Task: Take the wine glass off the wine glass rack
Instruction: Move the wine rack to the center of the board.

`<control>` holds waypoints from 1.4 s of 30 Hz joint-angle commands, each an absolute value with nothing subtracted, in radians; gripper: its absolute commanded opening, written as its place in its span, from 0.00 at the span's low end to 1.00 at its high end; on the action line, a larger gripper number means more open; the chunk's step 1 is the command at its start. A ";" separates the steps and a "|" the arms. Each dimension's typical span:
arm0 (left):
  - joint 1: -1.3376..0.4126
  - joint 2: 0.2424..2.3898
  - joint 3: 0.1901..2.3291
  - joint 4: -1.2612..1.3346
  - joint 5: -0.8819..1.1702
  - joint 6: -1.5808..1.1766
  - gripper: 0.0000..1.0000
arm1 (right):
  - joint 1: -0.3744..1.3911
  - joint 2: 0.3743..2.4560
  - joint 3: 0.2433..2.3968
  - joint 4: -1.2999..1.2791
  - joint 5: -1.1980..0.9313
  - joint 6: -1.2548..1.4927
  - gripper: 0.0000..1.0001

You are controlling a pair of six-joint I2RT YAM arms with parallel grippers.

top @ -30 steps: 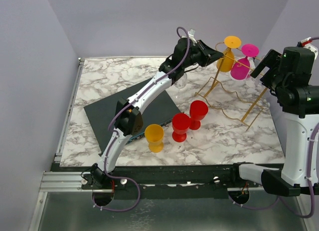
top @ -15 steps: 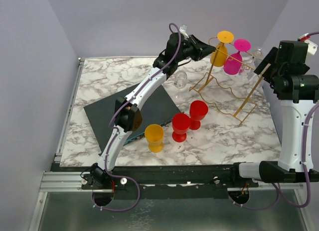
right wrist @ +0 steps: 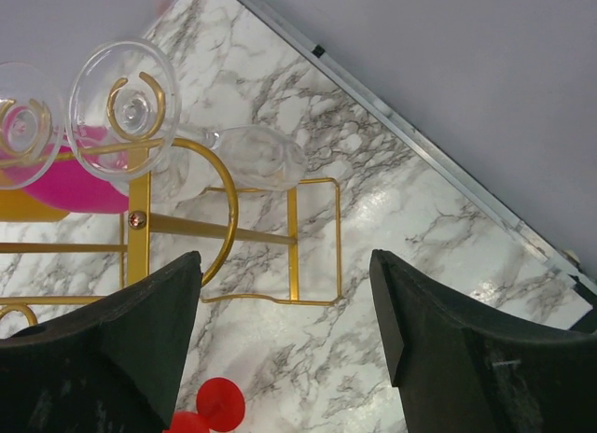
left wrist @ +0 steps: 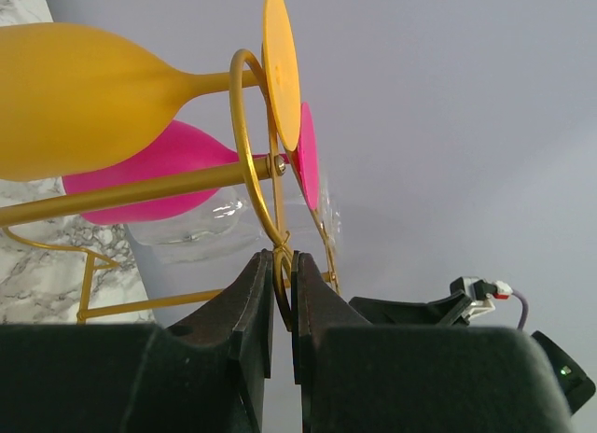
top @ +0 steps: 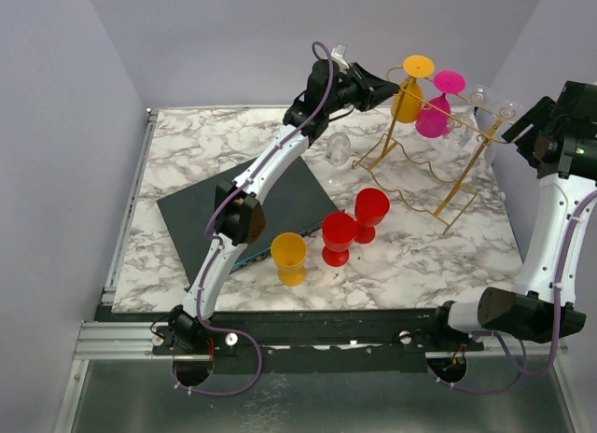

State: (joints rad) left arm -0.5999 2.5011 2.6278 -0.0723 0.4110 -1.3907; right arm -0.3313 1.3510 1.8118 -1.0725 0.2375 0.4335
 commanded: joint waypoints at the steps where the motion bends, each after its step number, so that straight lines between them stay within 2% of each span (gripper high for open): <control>1: -0.564 2.529 2.677 0.030 0.396 -1.382 0.00 | -0.337 1.348 1.756 -0.989 0.135 0.451 0.77; 16: -0.545 2.565 2.689 0.095 0.379 -1.364 0.00 | -0.339 1.328 1.640 -0.947 0.194 0.447 0.76; 34: -0.541 2.620 2.720 0.177 0.247 -1.313 0.00 | -0.339 1.254 1.481 -0.904 0.098 0.465 0.70; 42: -0.541 2.621 2.727 0.159 0.179 -1.297 0.00 | -0.339 1.276 1.534 -0.915 0.028 0.473 0.69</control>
State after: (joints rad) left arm -0.5797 2.6061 2.6904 0.1192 0.3260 -1.3552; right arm -0.3313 1.2522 1.5105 -0.8162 0.0685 0.4915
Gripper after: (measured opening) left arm 0.151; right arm 0.702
